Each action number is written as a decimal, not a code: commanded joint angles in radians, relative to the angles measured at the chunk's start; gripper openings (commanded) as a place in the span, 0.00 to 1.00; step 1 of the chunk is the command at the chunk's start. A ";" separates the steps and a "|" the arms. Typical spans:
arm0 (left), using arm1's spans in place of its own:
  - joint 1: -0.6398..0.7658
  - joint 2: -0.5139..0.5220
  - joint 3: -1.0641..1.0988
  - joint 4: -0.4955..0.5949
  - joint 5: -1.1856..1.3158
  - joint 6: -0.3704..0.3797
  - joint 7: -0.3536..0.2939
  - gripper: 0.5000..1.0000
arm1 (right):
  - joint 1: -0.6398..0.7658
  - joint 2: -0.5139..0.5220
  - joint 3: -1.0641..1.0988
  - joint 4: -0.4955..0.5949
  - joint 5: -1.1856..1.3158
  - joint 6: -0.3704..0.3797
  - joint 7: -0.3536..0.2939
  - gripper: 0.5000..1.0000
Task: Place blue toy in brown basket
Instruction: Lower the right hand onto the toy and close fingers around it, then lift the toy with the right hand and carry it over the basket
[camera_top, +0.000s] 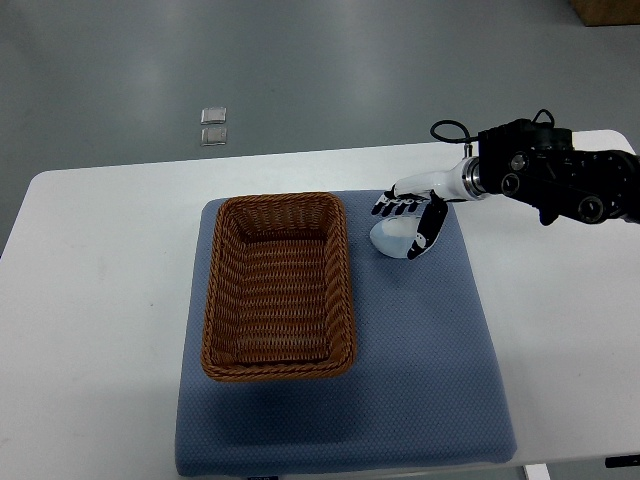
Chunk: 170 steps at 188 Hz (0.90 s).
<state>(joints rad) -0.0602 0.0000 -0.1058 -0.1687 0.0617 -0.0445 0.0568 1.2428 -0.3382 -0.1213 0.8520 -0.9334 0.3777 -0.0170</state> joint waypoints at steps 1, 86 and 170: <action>0.000 0.000 0.000 0.000 0.000 0.000 0.000 1.00 | -0.011 0.001 -0.001 -0.008 -0.001 -0.017 0.000 0.79; 0.000 0.000 0.000 0.000 0.001 0.000 0.000 1.00 | -0.045 -0.001 -0.003 -0.022 -0.045 -0.060 0.019 0.00; -0.001 0.000 0.003 0.000 0.000 0.000 0.000 1.00 | 0.152 -0.116 0.005 0.114 -0.036 -0.023 0.037 0.00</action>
<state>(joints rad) -0.0604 0.0000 -0.1031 -0.1681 0.0616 -0.0445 0.0568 1.3392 -0.4401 -0.1175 0.9215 -0.9758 0.3493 0.0200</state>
